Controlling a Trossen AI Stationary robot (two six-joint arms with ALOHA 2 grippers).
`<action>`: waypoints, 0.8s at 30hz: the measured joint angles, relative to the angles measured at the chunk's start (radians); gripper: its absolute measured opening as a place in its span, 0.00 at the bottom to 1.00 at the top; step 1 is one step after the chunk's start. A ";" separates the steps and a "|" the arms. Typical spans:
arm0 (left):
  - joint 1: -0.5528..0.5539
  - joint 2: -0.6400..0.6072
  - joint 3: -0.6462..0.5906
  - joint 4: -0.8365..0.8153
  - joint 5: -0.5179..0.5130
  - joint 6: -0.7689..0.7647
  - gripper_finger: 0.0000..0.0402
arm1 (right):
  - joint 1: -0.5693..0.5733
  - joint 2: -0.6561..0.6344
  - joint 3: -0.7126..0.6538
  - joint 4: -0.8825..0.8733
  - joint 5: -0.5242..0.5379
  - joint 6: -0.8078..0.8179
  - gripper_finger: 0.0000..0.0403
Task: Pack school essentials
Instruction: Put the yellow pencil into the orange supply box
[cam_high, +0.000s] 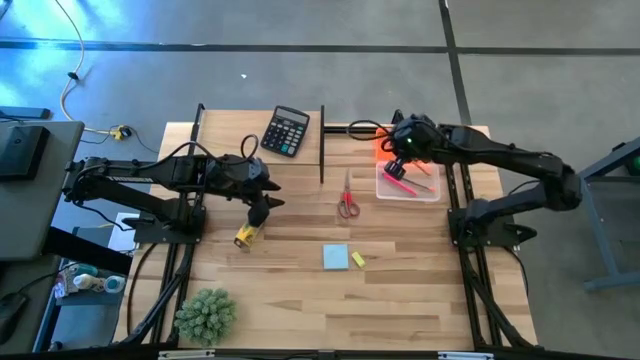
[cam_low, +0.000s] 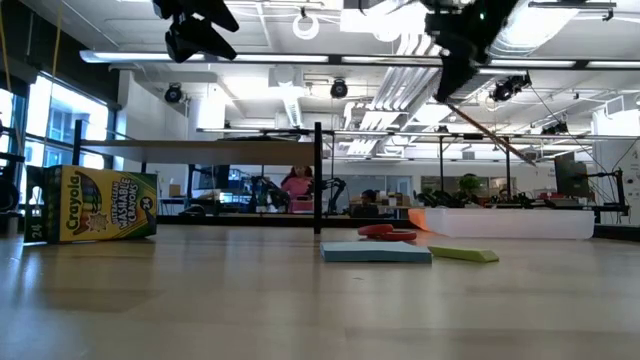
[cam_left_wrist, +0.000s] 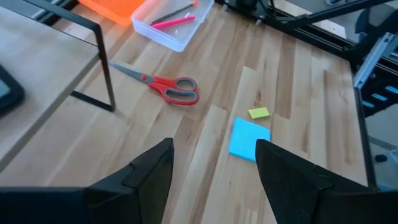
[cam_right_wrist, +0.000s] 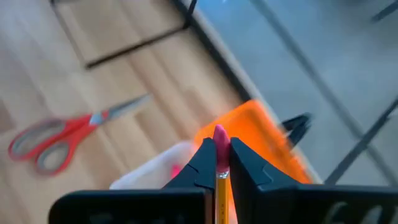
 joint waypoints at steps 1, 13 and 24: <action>0.000 0.000 0.000 0.000 -0.008 0.000 0.53 | -0.021 0.000 -0.018 0.001 -0.038 -0.003 0.02; 0.000 0.000 0.000 0.007 -0.030 -0.003 0.53 | -0.153 0.003 -0.213 0.138 -0.274 -0.101 0.02; 0.000 0.000 0.000 0.007 -0.102 -0.003 0.53 | -0.170 0.003 -0.307 0.168 -0.301 -0.135 0.02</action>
